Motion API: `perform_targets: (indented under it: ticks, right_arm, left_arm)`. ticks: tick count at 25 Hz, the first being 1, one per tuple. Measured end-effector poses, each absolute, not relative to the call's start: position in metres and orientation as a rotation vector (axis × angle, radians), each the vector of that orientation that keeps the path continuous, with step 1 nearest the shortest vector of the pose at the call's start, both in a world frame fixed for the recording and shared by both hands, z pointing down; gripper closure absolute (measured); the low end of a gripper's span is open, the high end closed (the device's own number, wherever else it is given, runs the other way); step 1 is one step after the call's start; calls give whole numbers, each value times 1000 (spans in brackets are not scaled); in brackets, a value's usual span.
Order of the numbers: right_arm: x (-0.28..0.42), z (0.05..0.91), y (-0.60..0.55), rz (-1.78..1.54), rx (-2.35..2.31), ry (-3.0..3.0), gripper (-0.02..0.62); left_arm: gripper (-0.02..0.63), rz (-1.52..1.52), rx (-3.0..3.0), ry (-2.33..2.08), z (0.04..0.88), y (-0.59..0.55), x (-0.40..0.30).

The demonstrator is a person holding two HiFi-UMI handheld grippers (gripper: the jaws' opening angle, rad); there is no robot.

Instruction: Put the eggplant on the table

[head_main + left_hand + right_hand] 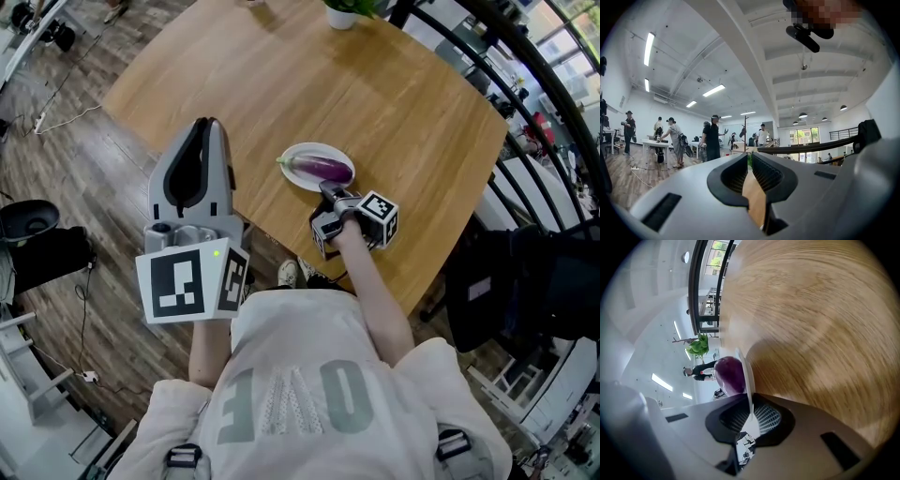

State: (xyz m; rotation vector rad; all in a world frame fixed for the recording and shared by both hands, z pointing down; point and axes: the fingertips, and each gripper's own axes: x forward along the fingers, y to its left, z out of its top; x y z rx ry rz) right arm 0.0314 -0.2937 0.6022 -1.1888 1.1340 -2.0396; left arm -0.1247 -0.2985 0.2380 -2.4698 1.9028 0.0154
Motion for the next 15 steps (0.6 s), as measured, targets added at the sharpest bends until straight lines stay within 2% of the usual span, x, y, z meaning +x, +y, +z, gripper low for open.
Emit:
perform_targets:
  ticks: [15]
  right_arm:
    - [36, 605, -294, -2053, -1146, 1040, 560]
  left_arm:
    - [569, 27, -2481, 1889, 237, -299, -117]
